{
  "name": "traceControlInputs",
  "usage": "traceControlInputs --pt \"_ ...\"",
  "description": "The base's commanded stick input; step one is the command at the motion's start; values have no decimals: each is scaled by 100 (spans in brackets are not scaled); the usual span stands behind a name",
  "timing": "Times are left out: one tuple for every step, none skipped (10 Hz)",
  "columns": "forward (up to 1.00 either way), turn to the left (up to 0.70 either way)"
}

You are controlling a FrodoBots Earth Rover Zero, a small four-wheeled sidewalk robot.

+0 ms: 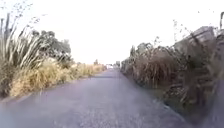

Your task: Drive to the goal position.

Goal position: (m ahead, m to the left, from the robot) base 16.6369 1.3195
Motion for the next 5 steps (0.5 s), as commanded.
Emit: traceControlInputs --pt "100 4" --pt "100 22" --pt "100 33" --pt "100 40" --pt "100 40"
